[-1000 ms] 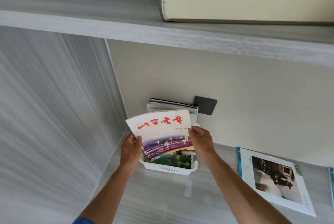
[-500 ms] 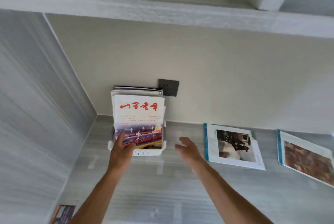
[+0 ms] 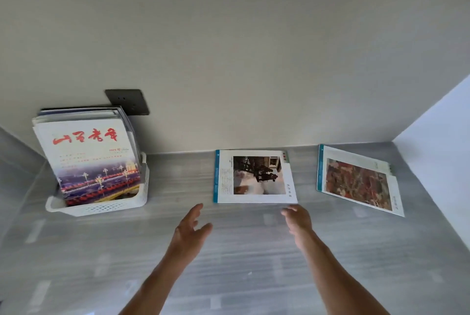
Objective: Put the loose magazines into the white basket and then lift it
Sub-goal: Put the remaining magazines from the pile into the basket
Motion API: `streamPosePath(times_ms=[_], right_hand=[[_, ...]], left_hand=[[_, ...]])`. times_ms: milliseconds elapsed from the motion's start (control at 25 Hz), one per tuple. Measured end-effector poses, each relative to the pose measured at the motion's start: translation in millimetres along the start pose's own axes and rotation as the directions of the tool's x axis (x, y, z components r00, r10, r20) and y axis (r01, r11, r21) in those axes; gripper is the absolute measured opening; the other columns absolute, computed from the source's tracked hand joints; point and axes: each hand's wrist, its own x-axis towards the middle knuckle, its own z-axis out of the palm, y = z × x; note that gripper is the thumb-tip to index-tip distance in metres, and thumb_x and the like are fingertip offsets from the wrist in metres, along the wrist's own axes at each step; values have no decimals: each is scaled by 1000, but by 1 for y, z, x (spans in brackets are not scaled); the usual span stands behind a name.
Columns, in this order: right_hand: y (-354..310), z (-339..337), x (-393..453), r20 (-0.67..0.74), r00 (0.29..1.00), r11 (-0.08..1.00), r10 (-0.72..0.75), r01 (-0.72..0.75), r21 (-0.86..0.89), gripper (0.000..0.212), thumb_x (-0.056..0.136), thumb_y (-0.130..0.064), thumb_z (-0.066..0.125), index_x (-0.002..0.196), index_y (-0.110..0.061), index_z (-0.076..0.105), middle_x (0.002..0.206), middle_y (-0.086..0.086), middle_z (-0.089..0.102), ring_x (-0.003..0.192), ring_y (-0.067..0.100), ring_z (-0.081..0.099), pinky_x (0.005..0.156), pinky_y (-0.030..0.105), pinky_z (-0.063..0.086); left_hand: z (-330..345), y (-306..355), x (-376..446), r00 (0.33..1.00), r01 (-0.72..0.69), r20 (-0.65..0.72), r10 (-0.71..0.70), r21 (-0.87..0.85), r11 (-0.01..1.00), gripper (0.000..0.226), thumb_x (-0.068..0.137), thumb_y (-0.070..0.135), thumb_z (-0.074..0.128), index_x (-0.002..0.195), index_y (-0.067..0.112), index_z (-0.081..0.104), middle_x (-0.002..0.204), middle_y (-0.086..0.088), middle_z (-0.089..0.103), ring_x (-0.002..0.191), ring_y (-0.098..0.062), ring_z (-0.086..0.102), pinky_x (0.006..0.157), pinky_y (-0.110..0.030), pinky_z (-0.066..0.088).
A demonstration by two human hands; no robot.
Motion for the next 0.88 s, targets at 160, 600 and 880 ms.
streamPosePath(times_ms=[160,600,880], right_hand=[[-6,-18,47,26,997,975,-75,79,-209,45,84,-26,59,129,-21,58,141,8,52,124,30,51,98,36,43],[-31,-24,56,326,935,698,137,-325,638,36,82,4,60,114,-10,67,108,8,63,96,20,56,86,41,50],[-76,-6,15,461,885,854,-66,-189,485,25,80,2,63,101,-7,71,98,7,65,86,18,56,75,34,48]], left_hand=[[33,-5,-5,999,9,-38,-8,46,999,47,86,21,65,129,36,52,127,8,55,117,-17,51,90,-34,42],[63,-5,-10,986,82,-150,-72,63,995,39,82,2,63,96,38,64,108,10,66,107,-21,58,80,-30,43],[59,11,-22,976,-10,-210,49,183,983,40,82,9,63,109,38,59,119,10,62,116,-20,57,83,-28,44]])
